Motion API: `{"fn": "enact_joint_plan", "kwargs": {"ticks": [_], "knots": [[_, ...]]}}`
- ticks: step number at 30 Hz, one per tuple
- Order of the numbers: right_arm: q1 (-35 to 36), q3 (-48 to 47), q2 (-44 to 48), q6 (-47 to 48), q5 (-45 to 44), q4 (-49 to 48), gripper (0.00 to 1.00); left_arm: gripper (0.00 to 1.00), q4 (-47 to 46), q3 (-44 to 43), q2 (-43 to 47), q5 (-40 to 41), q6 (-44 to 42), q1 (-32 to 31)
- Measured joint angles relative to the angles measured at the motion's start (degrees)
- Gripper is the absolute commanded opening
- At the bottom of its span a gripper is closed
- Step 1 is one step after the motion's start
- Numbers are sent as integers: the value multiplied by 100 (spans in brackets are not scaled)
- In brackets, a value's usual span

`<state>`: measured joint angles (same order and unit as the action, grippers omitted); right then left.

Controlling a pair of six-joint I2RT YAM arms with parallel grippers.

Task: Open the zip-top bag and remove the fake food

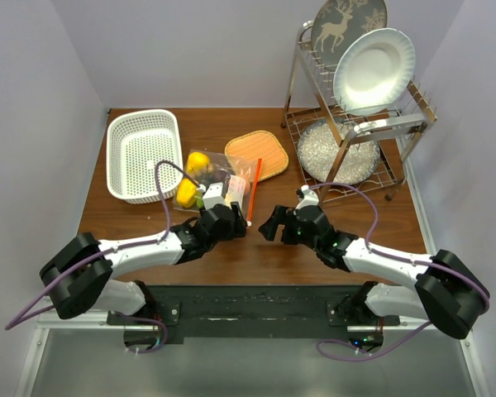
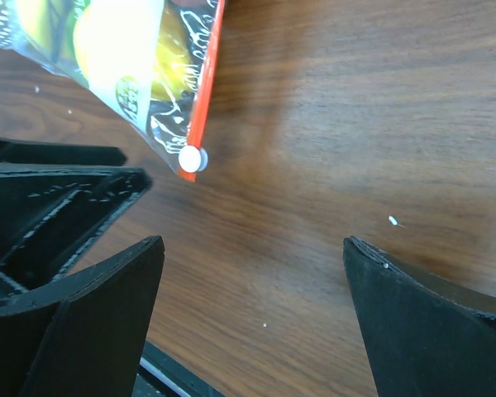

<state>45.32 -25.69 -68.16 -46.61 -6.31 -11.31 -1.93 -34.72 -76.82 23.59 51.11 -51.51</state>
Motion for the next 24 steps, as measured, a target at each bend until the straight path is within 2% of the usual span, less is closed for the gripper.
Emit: {"fn": "enact_joint_plan", "kwargs": {"ticks": [9, 13, 18, 21, 22, 24], "knots": [[0, 179, 389, -76, -9, -4, 93, 66, -1056, 249, -374, 269, 535, 0], [0, 199, 501, -76, -9, 31, 93, 59, -1379, 315, -485, 439, 852, 2], [0, 223, 564, -74, -4, 39, 93, 42, -1526, 323, -645, 623, 1108, 9], [0, 258, 562, -74, 11, 33, 93, 26, -1567, 323, -800, 649, 1189, 28], [0, 260, 555, -74, 20, 35, 93, 16, -1589, 323, -852, 649, 1204, 37], [0, 262, 551, -74, 55, 13, 93, 4, -1633, 323, -953, 647, 1259, 39]]}}
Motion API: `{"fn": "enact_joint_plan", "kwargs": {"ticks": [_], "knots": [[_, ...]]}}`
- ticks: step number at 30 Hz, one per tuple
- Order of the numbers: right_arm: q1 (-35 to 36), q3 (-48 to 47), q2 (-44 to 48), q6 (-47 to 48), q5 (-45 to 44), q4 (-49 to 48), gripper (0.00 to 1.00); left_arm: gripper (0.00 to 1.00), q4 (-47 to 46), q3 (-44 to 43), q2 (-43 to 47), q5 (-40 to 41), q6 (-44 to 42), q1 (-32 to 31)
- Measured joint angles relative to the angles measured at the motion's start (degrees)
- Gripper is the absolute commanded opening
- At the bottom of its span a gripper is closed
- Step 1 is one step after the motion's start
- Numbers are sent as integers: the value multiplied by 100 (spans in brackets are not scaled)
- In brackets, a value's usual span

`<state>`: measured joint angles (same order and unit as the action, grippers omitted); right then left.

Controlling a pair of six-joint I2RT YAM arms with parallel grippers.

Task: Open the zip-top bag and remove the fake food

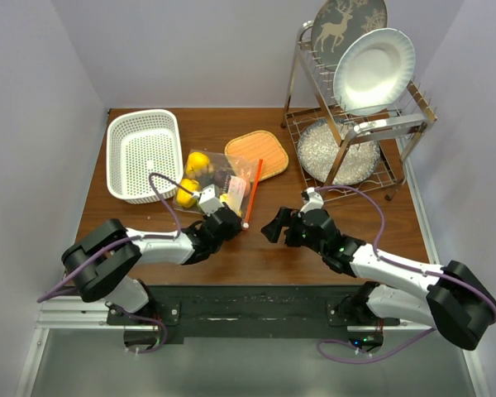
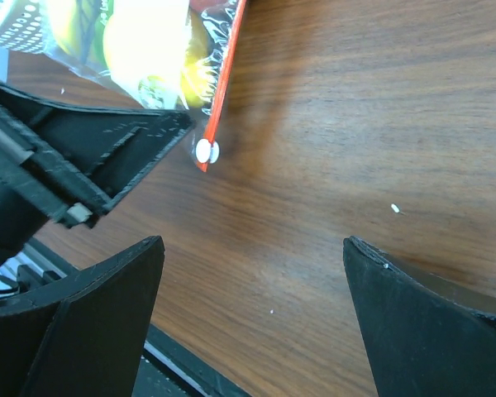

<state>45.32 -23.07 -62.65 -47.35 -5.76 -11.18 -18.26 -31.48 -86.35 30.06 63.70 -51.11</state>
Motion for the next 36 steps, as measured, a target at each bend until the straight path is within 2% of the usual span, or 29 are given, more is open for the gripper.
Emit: {"fn": "enact_joint_plan", "kwargs": {"ticks": [1, 5, 10, 21, 29, 36], "knots": [[0, 0, -4, 0, 13, -15, 93, 0, -15, 0, -39, 0, 15, 0], [0, 26, -168, -15, 118, -179, 87, 0, -66, 0, -87, -61, -15, 11], [4, 201, -457, -153, 363, -656, 72, 0, -232, 122, 9, -348, -39, -37], [238, 859, -1329, -979, 557, -2153, 57, 0, -216, 726, 761, -787, 109, -501], [457, 1082, -1757, -1561, 568, -3058, 54, 0, -208, 782, 833, -970, 186, -629], [595, 1198, -1565, -1773, 481, -3117, 54, 0, -188, 804, 861, -1040, 190, -643]]}}
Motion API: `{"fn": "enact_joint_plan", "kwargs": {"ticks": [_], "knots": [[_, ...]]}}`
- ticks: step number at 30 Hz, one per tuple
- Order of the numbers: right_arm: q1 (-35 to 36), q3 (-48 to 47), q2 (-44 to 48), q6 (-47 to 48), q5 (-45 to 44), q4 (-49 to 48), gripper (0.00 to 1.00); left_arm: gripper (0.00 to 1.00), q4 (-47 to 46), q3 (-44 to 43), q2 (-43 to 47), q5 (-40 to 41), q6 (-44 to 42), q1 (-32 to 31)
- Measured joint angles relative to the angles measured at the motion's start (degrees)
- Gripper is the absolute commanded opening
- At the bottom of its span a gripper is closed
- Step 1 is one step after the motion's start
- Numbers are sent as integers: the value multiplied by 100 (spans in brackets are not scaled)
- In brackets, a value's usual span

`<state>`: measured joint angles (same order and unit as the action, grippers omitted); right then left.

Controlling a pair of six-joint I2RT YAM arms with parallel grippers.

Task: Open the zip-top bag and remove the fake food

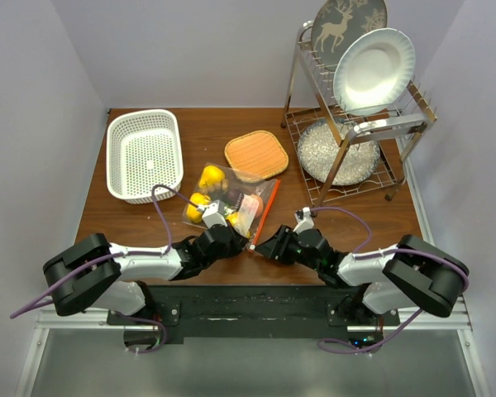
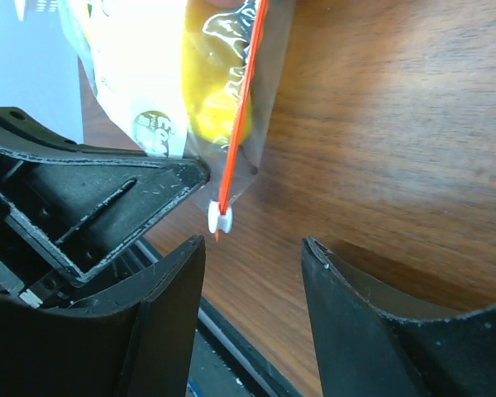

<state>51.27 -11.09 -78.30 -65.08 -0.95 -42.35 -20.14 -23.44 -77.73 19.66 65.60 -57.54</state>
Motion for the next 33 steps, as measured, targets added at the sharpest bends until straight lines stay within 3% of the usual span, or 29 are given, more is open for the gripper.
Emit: {"fn": "enact_joint_plan", "kwargs": {"ticks": [4, 9, 11, 18, 28, 33], "knots": [[61, -26, -31, -50, -4, -15, 54, 0, 0, 0, 0, -24, -2, -15], [98, -149, -251, -81, -9, -70, 47, 0, 0, 0, 0, -79, -2, -31], [103, -184, -348, -98, -11, -116, 40, 0, 2, 0, 0, -96, -4, -35], [114, -297, -649, -160, -11, -319, 34, 0, 9, 0, 0, -131, -7, -37], [125, -348, -756, -205, -2, -452, 6, 0, 2, 39, -2, -330, -15, -42], [151, -348, -669, -197, -63, -315, 5, 0, 4, 103, 4, -505, -24, -48]]}}
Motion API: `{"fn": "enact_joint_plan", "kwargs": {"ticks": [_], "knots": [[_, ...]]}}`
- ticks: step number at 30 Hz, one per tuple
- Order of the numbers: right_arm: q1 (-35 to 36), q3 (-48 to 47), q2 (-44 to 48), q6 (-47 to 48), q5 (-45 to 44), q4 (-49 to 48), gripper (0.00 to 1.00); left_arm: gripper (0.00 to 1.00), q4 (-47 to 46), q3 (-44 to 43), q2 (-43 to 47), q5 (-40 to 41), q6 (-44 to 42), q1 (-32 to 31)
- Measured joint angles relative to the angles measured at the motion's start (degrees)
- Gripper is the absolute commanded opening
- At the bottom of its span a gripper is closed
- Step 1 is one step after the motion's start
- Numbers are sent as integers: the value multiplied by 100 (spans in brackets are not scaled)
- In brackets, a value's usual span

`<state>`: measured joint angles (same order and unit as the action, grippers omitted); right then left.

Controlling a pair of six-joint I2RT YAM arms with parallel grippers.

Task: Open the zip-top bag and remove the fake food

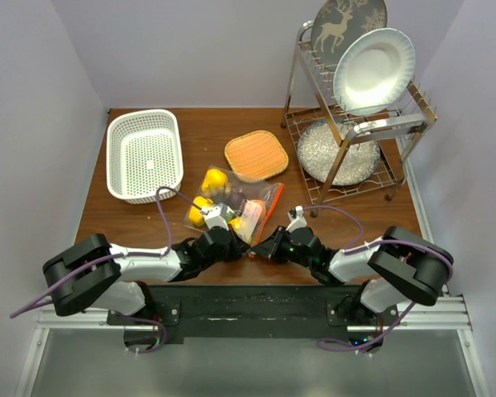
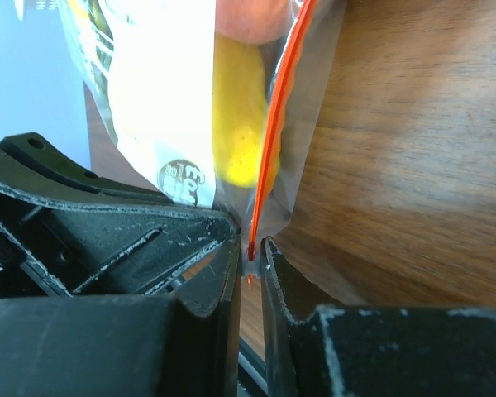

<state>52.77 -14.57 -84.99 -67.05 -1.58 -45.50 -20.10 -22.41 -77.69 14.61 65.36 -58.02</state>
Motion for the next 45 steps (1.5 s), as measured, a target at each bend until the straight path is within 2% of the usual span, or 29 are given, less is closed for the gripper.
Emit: {"fn": "enact_joint_plan", "kwargs": {"ticks": [6, 13, 22, 26, 33, 41, 44, 45], "knots": [[13, -9, 557, 57, -256, 533, 5, 0, 68, 398, 573, -289, 2, -68], [17, -144, 1307, 203, -778, 1432, 5, 0, 619, 551, 1349, -446, -15, -98], [-197, -588, 3073, 658, -1934, 3654, 4, 0, 1521, 588, 2295, -651, -70, -101], [-304, -1045, 3547, 964, -2417, 4592, 4, 0, 1998, 586, 2708, -726, -223, -103], [-334, -1939, 3709, 1508, -2846, 5613, 0, 0, 2647, 409, 3018, -901, -573, -105], [-356, -2957, 3427, 1978, -2894, 6347, 0, 0, 3254, -278, 3014, -1014, -992, -105], [-369, -3235, 3268, 2122, -2885, 6540, 0, 3, 3370, -431, 3014, -1078, -1071, -105], [-372, -3322, 3185, 2166, -2879, 6577, 0, 8, 3412, -472, 3012, -1106, -1099, -105]]}}
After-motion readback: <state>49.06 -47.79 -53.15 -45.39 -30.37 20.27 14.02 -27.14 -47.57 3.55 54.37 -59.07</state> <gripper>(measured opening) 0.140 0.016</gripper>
